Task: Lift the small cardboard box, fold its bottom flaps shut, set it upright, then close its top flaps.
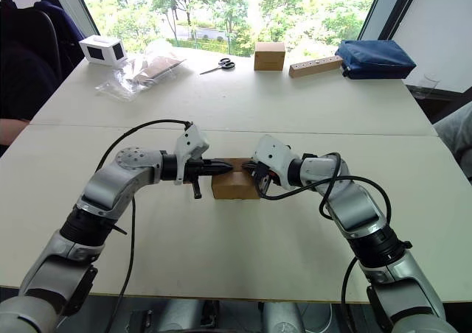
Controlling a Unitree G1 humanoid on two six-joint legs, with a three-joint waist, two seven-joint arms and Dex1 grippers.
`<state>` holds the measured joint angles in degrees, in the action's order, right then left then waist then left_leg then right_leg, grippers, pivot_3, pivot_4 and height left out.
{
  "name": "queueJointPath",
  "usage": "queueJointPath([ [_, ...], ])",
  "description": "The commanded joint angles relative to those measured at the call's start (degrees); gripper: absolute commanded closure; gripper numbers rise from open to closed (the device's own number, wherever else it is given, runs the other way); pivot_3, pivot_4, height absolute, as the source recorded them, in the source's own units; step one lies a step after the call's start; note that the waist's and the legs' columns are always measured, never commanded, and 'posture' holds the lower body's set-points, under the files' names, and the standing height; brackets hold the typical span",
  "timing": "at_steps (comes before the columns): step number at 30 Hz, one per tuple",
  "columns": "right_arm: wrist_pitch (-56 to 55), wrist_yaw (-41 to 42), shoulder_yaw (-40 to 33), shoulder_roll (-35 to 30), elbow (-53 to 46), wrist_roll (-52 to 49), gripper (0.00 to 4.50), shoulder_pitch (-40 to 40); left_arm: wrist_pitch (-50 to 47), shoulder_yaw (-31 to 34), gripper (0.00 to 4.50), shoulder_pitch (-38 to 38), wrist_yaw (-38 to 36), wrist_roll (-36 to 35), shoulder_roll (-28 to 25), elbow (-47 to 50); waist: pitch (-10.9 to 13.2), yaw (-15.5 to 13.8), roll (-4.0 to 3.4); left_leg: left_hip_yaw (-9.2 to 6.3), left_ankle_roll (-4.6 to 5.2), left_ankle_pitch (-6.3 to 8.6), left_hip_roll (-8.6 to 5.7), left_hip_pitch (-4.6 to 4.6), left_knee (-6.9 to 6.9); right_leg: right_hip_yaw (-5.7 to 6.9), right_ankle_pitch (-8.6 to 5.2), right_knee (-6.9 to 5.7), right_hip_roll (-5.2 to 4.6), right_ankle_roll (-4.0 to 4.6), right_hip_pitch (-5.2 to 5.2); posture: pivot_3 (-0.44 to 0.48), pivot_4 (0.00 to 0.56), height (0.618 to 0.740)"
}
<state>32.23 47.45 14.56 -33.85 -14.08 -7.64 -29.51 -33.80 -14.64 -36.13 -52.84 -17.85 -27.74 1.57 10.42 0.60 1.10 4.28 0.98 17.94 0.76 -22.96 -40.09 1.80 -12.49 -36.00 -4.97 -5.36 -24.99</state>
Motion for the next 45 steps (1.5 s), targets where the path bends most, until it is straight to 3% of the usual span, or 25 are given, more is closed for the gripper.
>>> queueJointPath([
  [1, -5.06, -3.20, -6.94, 2.28, 0.69, -2.22, 4.50, -0.69, 2.84, 9.39, 4.42, -0.86, 4.03, -3.44, 2.30, -2.75, 0.01, -0.01, 0.00, 0.00, 0.00, 0.00, 0.00, 0.00, 0.00, 0.00, 0.00, -0.01, 0.00, 0.00, 0.00, 0.000, 0.150, 0.740],
  [3, -4.24, -4.72, -11.54, 3.71, -0.47, -5.46, 4.50, -0.55, 0.88, 16.98, 4.42, -1.30, 6.37, -9.85, 4.48, -1.57, 0.01, -0.01, 0.01, 0.00, 0.00, 0.00, 0.01, -0.04, -0.01, 0.00, 0.00, -0.02, 0.00, 0.00, -0.04, 0.000, 0.150, 0.740],
  [5, -1.38, -5.54, -16.12, 4.42, -2.84, -9.62, 4.50, 0.98, -2.25, 18.91, 4.42, -0.92, 7.53, -10.23, 2.78, -0.95, 0.01, 0.01, 0.01, -0.02, -0.01, -0.01, 0.04, -0.13, -0.01, 0.01, 0.01, -0.01, -0.01, -0.01, -0.12, 0.000, 0.150, 0.740],
  [9, 6.16, -5.88, -23.20, 4.02, -9.11, -18.58, 4.50, 6.66, -6.41, 21.95, 4.42, 4.48, 4.96, -13.34, -2.51, 2.87, 0.00, 0.04, -0.01, -0.03, -0.04, -0.02, 0.04, -0.15, 0.02, 0.03, 0.01, -0.01, 0.00, -0.01, -0.14, 0.000, 0.150, 0.740],
  [15, 14.67, -6.12, -28.96, 0.17, -18.74, -26.29, 4.50, 19.87, -6.86, 22.19, 4.42, 19.22, 0.99, -12.26, -12.32, 11.80, 0.00, 0.03, -0.01, 0.02, -0.01, 0.00, 0.05, -0.10, 0.02, 0.00, 0.00, -0.02, -0.07, 0.00, -0.12, 0.000, 0.150, 0.740],
  [23, 21.08, -6.24, -34.54, -4.80, -24.92, -33.00, 4.50, 32.71, -8.42, 26.22, 4.42, 30.05, 1.29, -15.02, -15.74, 18.00, 0.00, -0.11, -0.01, 0.02, -0.03, 0.01, 0.06, -0.07, 0.05, 0.00, -0.13, 0.03, -0.14, 0.24, -0.11, 0.000, 0.150, 0.740],
  [28, 20.05, -5.08, -35.05, -8.08, -24.18, -32.66, 4.50, 38.11, -10.57, 26.53, 4.42, 37.01, 0.88, -18.03, -15.62, 22.37, -0.01, -0.03, -0.01, 0.02, 0.01, 0.03, 0.06, -0.07, 0.07, 0.00, -0.12, 0.03, -0.13, 0.24, -0.12, 0.000, 0.150, 0.740],
  [33, 19.27, -5.87, -34.10, -8.48, -23.36, -32.64, 4.50, 37.97, -13.09, 28.36, 4.42, 42.87, 2.85, -22.12, -14.57, 27.27, -0.01, -0.04, -0.01, 0.06, 0.01, 0.04, 0.11, -0.05, 0.07, -0.02, -0.13, 0.04, -0.10, 0.24, -0.14, 0.000, 0.150, 0.740],
  [45, 17.36, -6.15, -30.52, -8.78, -20.88, -31.74, 4.50, 34.76, -14.00, 28.70, 4.42, 43.39, 5.05, -24.22, -15.80, 28.32, -0.02, -0.37, 0.00, 0.05, 0.02, 0.04, 0.09, -0.06, 0.06, -0.02, -0.14, 0.11, -0.06, 0.26, -0.11, 0.000, 0.150, 0.740],
])
